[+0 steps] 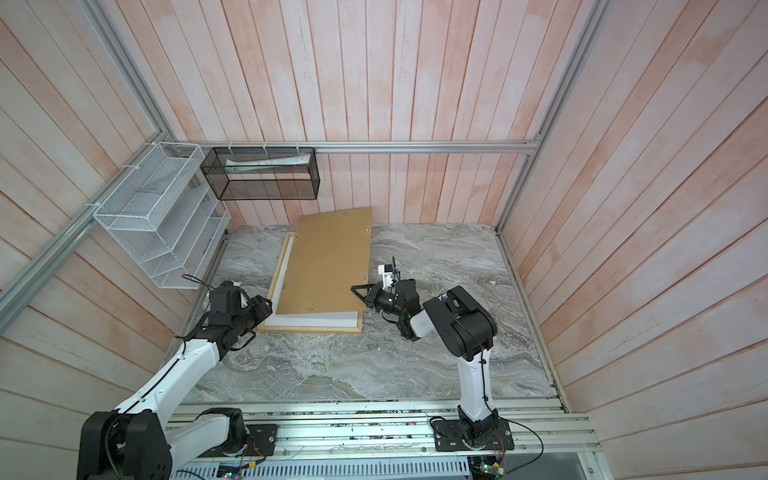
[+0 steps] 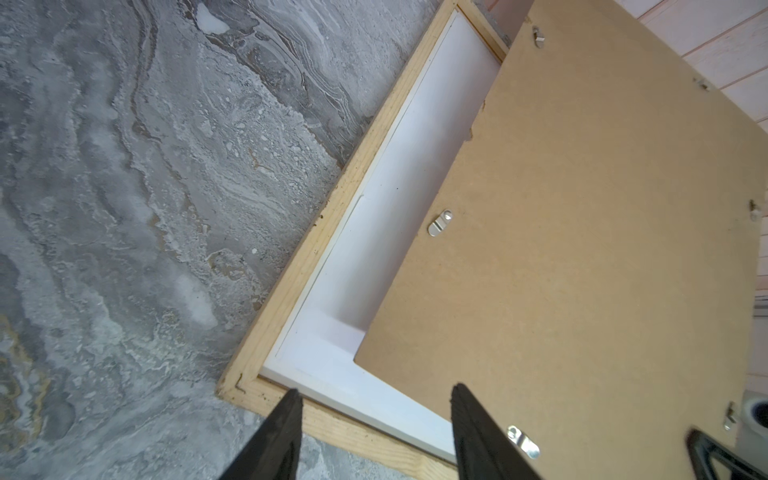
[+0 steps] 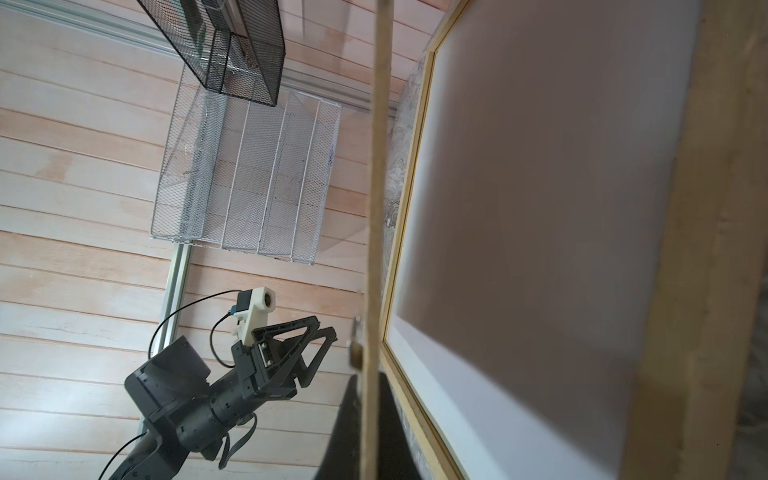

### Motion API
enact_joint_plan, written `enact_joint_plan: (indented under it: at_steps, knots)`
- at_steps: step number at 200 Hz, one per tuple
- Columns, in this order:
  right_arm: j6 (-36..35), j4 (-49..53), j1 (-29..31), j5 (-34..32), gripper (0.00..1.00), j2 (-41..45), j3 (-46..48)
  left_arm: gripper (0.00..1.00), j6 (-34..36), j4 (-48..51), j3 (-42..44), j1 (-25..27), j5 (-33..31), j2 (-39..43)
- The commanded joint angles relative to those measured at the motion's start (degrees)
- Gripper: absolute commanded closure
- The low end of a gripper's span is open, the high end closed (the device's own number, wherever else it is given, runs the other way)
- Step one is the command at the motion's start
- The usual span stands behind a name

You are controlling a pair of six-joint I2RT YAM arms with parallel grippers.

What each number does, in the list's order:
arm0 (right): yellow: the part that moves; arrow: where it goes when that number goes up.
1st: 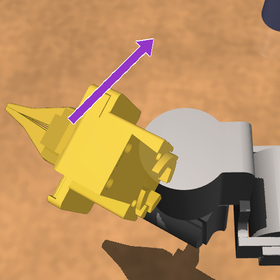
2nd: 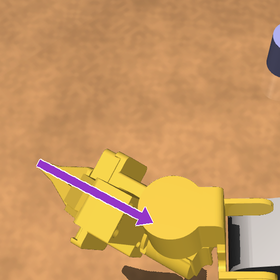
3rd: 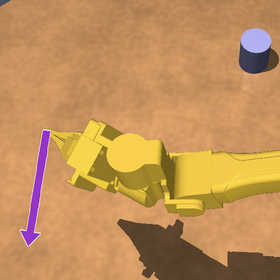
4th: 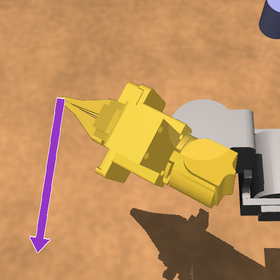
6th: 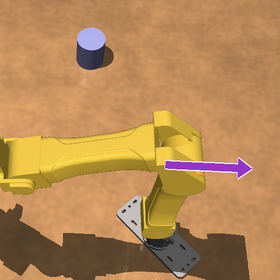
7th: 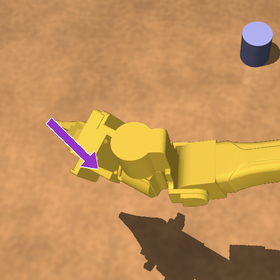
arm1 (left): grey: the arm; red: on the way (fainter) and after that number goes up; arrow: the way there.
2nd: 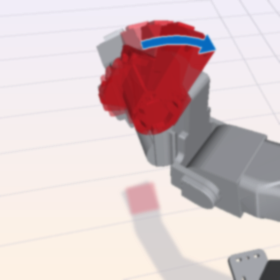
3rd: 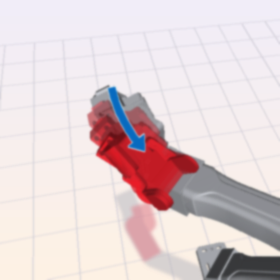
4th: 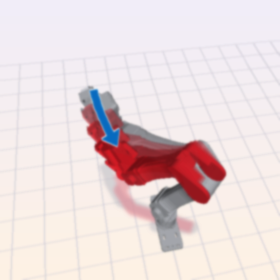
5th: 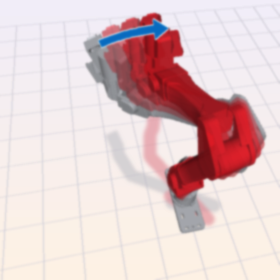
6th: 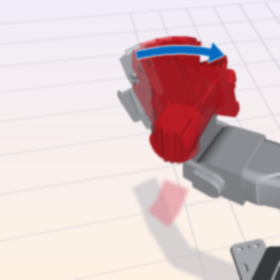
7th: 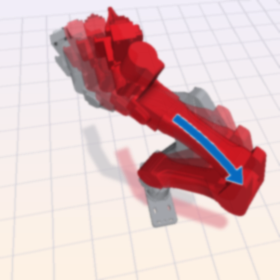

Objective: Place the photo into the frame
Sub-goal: 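Lower the backing board flat into the frame with both grippers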

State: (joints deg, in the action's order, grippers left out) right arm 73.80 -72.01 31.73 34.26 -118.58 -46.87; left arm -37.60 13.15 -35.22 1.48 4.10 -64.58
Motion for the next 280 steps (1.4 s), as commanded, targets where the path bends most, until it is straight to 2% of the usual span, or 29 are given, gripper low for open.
enact_joint_plan:
  at_steps: [1, 48, 161, 280]
  knots:
    - [0.7, -5.9, 1.4, -2.4, 1.00, -2.4, -2.9, 0.41, 1.3, 0.1, -1.1, -0.6, 0.6, -0.4]
    - [2.2, -6.1, 2.8, -2.2, 1.00, -5.8, -5.3, 0.41, 1.6, 0.3, -0.9, -1.3, 1.3, -0.2]
    - [3.0, -2.5, 3.9, 0.3, 1.00, -8.0, -8.4, 0.41, 1.5, -0.5, 0.2, -1.8, 3.2, -0.3]
    - [2.7, -1.4, 5.6, -0.6, 1.00, -5.3, -5.4, 0.42, 1.1, -0.9, 0.8, -2.0, 4.2, 0.1]
